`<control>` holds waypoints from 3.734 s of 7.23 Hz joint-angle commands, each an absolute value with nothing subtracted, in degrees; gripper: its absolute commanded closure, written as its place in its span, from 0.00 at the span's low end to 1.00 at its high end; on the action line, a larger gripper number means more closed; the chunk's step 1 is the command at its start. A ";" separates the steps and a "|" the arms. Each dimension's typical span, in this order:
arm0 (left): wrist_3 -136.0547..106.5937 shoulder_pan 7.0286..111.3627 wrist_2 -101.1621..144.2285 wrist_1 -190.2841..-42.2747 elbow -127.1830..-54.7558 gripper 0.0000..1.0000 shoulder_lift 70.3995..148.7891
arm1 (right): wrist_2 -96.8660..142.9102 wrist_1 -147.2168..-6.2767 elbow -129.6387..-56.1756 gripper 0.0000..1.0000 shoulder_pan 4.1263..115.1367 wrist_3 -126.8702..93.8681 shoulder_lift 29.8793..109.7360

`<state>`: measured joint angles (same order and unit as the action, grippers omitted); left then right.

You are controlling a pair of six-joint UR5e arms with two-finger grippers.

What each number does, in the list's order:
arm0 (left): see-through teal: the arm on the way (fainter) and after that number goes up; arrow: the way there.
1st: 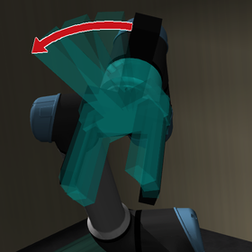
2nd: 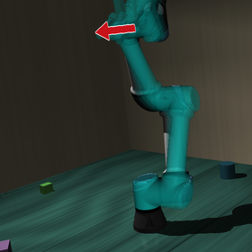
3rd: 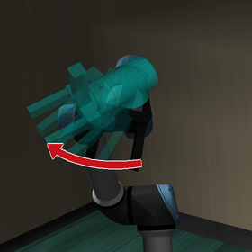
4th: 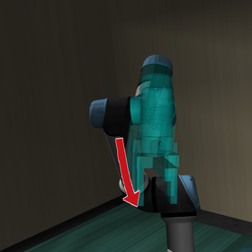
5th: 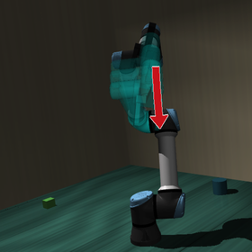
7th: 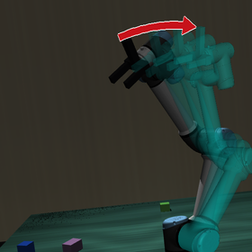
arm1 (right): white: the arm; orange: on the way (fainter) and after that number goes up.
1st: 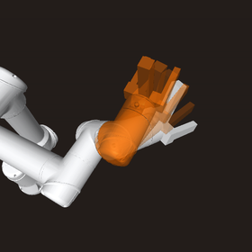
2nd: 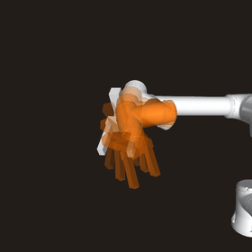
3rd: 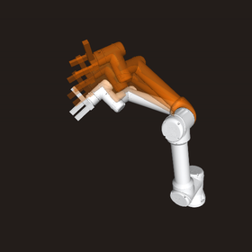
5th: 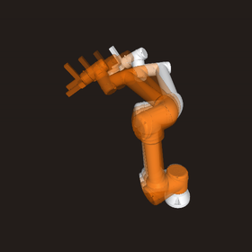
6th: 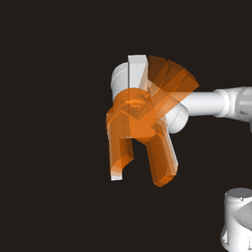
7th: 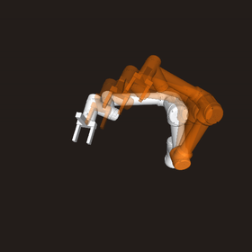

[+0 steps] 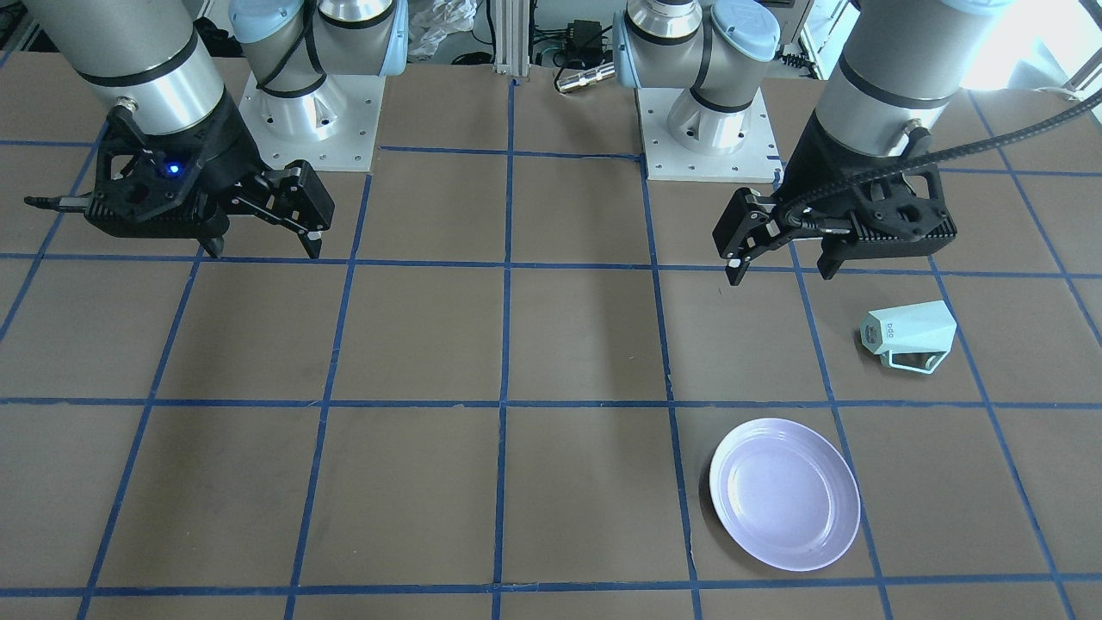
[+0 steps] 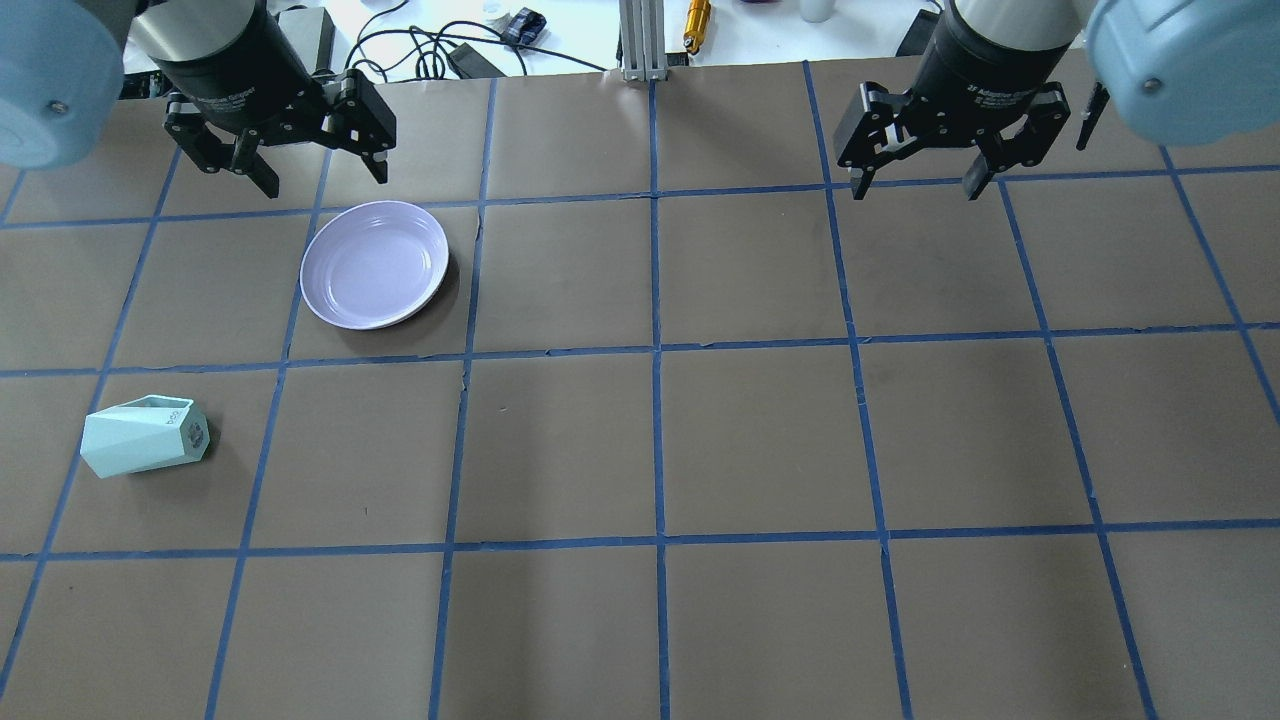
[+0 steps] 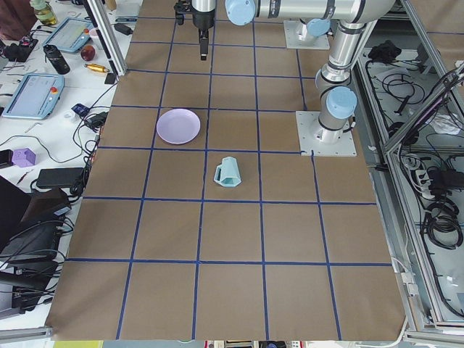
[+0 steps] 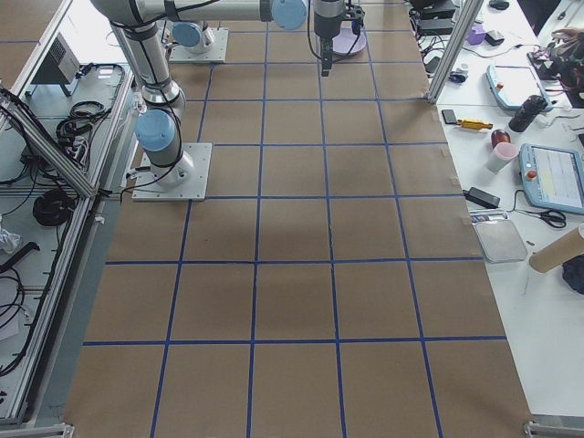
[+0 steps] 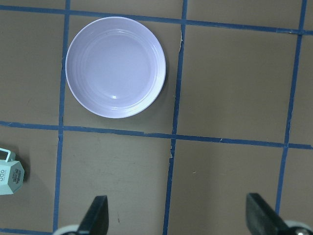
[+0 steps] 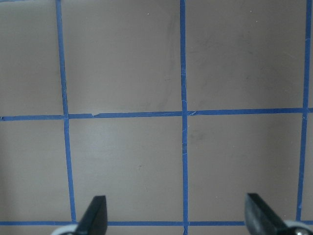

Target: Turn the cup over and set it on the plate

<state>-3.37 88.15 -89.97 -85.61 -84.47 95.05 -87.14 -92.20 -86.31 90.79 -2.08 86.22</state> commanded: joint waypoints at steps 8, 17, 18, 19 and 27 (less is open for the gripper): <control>0.88 88.15 -89.91 -86.57 -84.81 0.00 93.69 | -87.19 -92.20 -86.31 0.00 90.79 -2.02 86.22; 17.46 73.60 -89.30 -91.66 -84.99 0.00 92.99 | -87.19 -92.20 -86.31 0.00 90.79 -2.02 86.22; 18.10 70.17 -89.91 -93.06 -84.99 0.00 93.08 | -87.19 -92.20 -86.31 0.00 90.79 -2.02 86.22; 20.80 64.74 -89.83 -94.21 -84.99 0.00 93.69 | -87.19 -92.20 -86.31 0.00 90.79 -2.02 86.22; 47.33 36.84 -77.17 -93.34 -89.91 0.00 107.29 | -87.19 -92.20 -86.31 0.00 90.79 -2.02 86.22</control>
<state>43.68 40.08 -78.81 -93.32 -89.74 104.09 -87.19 -92.20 -86.31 90.79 -2.02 86.25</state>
